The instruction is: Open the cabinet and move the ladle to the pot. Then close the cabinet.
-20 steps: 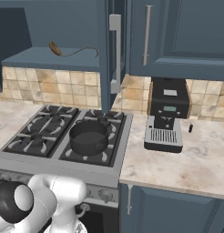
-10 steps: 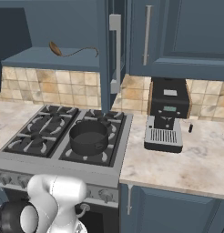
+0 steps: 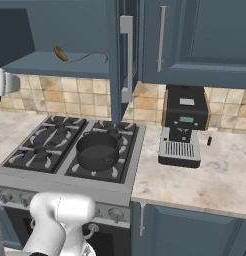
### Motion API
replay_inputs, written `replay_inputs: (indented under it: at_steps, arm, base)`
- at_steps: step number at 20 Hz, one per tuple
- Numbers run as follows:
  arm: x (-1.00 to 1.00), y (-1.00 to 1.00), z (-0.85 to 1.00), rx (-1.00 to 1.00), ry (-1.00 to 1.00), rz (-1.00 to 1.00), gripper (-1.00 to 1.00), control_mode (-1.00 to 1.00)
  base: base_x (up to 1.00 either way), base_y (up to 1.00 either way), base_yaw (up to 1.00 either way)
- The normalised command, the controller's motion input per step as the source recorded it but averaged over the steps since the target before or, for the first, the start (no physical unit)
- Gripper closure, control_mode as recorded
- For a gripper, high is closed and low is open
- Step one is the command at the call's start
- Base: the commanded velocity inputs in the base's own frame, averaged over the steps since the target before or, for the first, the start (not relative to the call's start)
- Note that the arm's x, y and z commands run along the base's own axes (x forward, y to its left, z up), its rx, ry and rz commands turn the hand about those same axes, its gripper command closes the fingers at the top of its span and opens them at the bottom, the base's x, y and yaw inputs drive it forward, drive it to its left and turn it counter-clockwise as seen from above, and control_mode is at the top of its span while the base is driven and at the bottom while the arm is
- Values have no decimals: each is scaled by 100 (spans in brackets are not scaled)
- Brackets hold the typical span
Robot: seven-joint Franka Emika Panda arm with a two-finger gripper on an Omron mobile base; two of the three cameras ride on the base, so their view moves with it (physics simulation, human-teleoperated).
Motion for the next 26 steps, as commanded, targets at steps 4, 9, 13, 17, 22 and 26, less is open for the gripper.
replay_inputs:
  at_steps: [4, 9, 13, 17, 22, 26]
  arm:
    - [71, -59, 0, 24, 5, 8, -100, -100]
    - [75, -24, -1, 23, 6, 9, -100, -100]
    - [54, 22, -9, 12, 7, 7, -100, -100]
    - [39, 69, -6, 2, 8, 4, -100, -100]
    - [49, 77, 0, 0, 9, 2, -100, -100]
    - [57, 61, 0, 0, 12, 2, -100, -100]
  base:
    - [0, 0, 0]
    - [0, 0, 0]
    - [0, 0, 0]
    - [0, 0, 0]
    - [0, 0, 0]
    - [0, 0, 0]
